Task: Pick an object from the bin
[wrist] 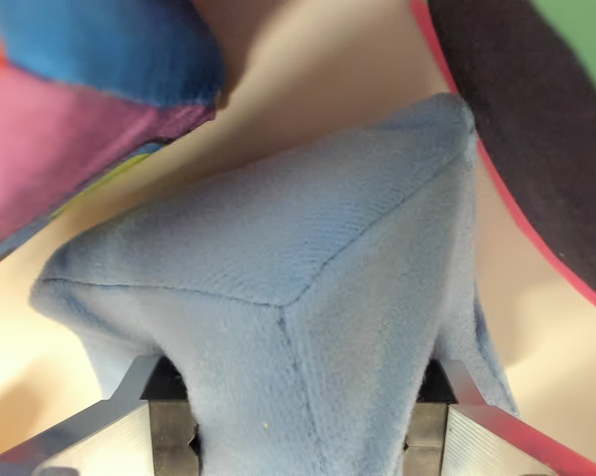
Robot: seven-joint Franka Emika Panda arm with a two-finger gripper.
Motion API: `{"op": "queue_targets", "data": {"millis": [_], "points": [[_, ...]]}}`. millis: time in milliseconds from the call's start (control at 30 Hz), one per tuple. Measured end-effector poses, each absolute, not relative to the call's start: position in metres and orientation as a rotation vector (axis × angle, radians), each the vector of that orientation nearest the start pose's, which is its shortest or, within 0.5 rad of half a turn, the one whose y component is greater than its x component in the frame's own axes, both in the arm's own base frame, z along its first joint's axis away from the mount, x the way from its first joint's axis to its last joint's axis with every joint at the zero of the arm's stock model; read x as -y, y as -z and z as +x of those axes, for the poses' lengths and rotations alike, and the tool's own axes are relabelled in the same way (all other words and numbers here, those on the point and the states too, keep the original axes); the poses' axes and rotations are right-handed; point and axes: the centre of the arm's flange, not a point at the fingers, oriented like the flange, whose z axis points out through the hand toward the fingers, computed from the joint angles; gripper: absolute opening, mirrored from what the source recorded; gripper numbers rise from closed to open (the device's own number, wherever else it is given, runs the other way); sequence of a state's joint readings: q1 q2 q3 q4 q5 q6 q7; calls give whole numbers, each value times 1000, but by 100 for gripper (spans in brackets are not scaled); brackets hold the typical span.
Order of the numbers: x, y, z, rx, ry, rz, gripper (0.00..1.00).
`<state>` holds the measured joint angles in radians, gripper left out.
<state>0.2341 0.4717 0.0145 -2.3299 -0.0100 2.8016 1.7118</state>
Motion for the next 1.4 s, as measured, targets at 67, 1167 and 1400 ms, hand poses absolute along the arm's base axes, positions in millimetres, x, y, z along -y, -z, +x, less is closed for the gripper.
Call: {"op": "queue_targets", "data": {"millis": [67, 1167, 1400], "points": [[-127, -140, 495, -2088, -3, -2344, 0], [-127, -251, 495, -2088, 2, -2344, 0], [-126, -283, 495, -2088, 3, -2344, 0]]}}
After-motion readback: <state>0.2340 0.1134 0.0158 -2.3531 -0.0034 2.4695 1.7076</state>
